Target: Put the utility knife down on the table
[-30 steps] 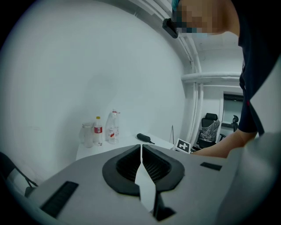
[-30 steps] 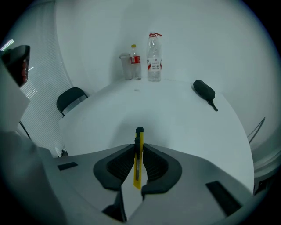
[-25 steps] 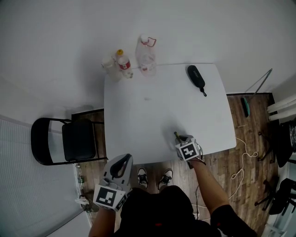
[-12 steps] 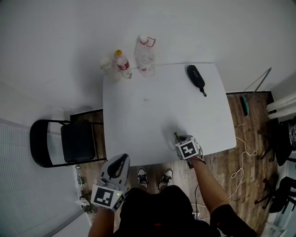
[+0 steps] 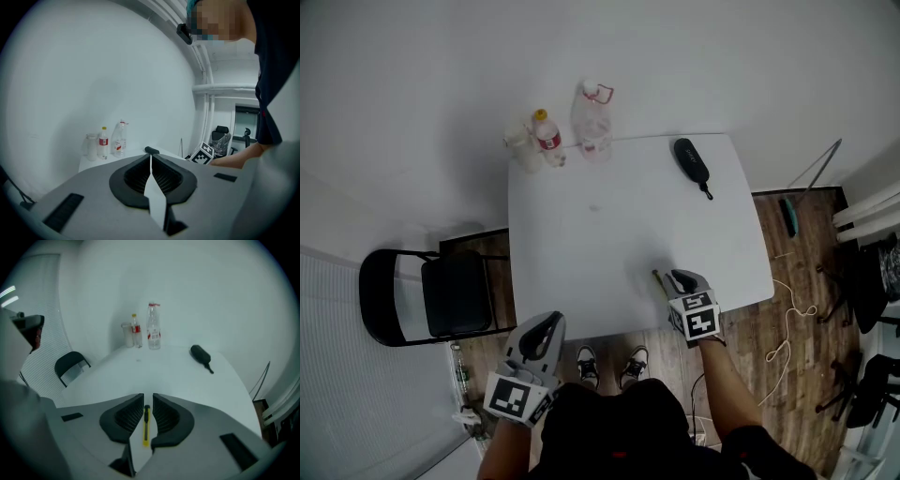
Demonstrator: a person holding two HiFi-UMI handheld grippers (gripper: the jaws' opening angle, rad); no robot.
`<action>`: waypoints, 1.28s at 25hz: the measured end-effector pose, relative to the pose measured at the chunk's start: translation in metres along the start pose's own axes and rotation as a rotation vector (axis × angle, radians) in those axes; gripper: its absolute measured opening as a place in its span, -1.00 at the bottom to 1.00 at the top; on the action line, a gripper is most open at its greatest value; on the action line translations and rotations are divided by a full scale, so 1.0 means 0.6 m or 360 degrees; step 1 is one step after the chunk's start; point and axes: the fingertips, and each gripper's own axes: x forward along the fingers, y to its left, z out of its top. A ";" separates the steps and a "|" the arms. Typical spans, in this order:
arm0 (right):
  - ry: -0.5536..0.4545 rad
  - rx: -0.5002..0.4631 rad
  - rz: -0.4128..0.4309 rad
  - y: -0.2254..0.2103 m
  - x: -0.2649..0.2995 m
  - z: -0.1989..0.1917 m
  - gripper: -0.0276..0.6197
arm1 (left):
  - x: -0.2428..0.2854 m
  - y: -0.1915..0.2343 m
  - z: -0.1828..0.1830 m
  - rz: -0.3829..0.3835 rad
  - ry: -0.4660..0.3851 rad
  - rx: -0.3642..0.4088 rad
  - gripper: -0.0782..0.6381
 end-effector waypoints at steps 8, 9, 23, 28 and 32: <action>-0.0444 -0.0060 -0.0143 0.016 -0.144 0.102 -0.78 | -0.011 -0.022 0.047 -0.0113 -0.0100 0.0083 -0.70; -0.0487 -0.0049 -0.0147 0.020 -0.162 0.115 -0.79 | -0.011 -0.024 0.055 -0.0123 -0.0111 0.0083 -0.70; -0.0955 -0.0089 -0.0138 0.132 -0.385 0.242 -0.84 | -0.044 -0.046 0.144 -0.0224 -0.0260 0.0158 -0.70; -0.1071 -0.0126 -0.0167 0.152 -0.445 0.268 -0.84 | -0.050 -0.052 0.156 -0.0246 -0.0275 0.0195 -0.70; -0.1113 -0.0122 -0.0181 0.157 -0.473 0.275 -0.84 | -0.054 -0.063 0.169 -0.0279 -0.0297 0.0232 -0.70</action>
